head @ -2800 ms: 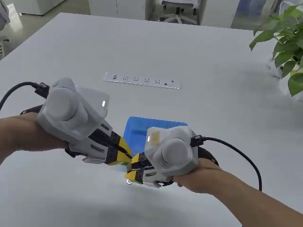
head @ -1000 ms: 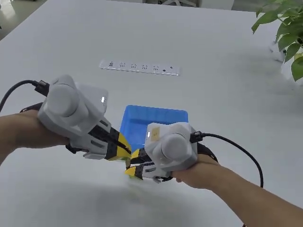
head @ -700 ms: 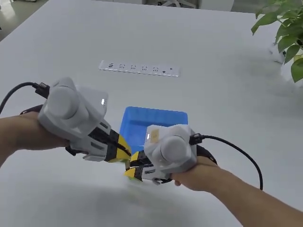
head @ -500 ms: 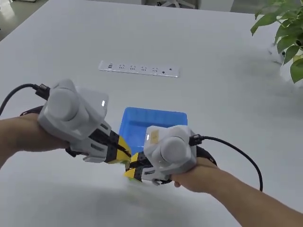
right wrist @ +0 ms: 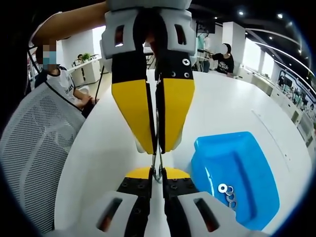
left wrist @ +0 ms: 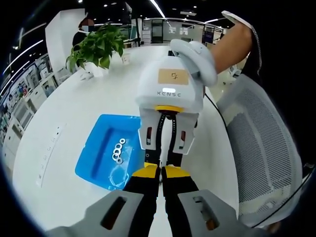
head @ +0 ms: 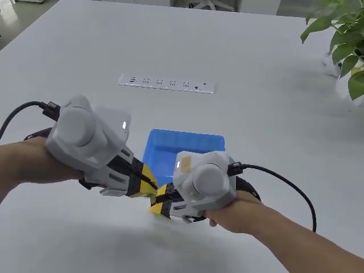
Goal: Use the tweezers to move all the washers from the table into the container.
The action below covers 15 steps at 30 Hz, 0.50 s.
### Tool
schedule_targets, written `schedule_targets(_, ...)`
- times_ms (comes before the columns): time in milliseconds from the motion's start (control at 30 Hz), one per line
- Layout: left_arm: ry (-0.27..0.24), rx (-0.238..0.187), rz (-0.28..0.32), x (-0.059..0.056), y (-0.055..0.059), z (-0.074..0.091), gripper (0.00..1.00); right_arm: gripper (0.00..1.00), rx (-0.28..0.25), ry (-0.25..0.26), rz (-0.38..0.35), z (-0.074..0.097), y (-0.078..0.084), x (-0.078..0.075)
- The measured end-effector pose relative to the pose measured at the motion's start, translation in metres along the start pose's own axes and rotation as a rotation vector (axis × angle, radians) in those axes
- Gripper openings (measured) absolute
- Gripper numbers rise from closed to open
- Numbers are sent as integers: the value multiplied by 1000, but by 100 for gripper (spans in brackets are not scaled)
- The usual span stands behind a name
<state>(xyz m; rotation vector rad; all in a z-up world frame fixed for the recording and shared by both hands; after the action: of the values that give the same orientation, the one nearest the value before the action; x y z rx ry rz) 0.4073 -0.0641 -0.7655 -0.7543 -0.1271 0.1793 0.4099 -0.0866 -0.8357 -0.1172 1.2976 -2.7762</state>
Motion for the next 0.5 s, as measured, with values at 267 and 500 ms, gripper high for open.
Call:
schedule_targets(267,-10,-13,-1,-2,-7,6,6,9,0,5,6,7,-6,2)
schedule_targets(500,-17,-18,-4,-5,-14,14,6,9,1,9,17,14,-13,5)
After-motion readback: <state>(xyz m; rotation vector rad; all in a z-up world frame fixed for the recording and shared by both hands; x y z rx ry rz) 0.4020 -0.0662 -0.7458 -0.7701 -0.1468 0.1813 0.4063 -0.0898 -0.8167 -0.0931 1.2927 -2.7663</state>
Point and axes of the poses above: the centre of the closed fingertips' face, and the gripper's own axes: z roughly backward along the fingers, x roughly to its left, y roughly out of its underside, the point moved 4 cm from there along z, roughly backward along the fingers, and after that the axes turned 4 degrees about -y, right-handed, at the moved point
